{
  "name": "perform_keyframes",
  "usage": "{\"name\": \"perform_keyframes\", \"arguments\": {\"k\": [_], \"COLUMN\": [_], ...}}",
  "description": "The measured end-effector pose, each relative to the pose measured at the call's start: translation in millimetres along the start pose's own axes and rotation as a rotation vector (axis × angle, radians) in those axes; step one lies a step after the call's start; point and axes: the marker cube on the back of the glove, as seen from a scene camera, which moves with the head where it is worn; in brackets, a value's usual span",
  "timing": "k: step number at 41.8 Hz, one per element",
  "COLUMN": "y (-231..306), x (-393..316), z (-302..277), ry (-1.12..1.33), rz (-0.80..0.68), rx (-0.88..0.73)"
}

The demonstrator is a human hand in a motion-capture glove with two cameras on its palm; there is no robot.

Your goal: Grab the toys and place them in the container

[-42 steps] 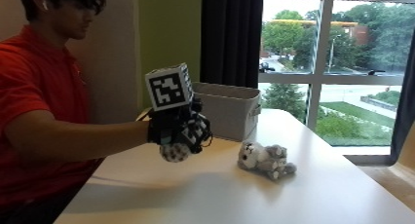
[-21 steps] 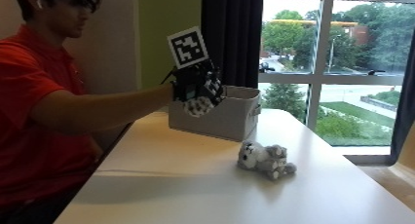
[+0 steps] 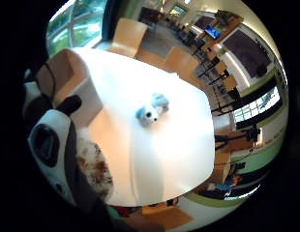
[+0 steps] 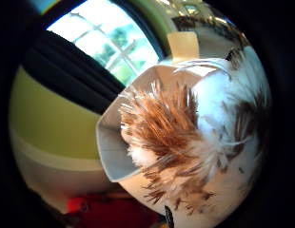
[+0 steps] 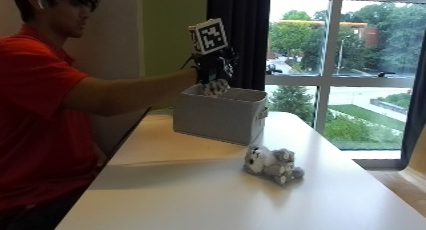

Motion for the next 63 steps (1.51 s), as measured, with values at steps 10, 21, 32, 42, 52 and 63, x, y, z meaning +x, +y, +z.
{"name": "perform_keyframes", "arguments": {"k": [10, 21, 32, 42, 52, 63], "y": [-22.2, -40.5, -44.3, -42.8, -41.6, -35.6], "x": [-61.6, -107.0, -140.2, -144.4, -148.3, -147.8], "z": [2.4, 4.6, 8.8, 15.3, 16.9, 14.9], "ry": [0.009, -0.004, -0.024, -0.032, -0.058, -0.052], "rz": [-0.083, -0.134, -0.164, -0.173, -0.173, -0.193], "rx": [-0.02, -0.046, -0.043, -0.062, -0.06, -0.128]}}
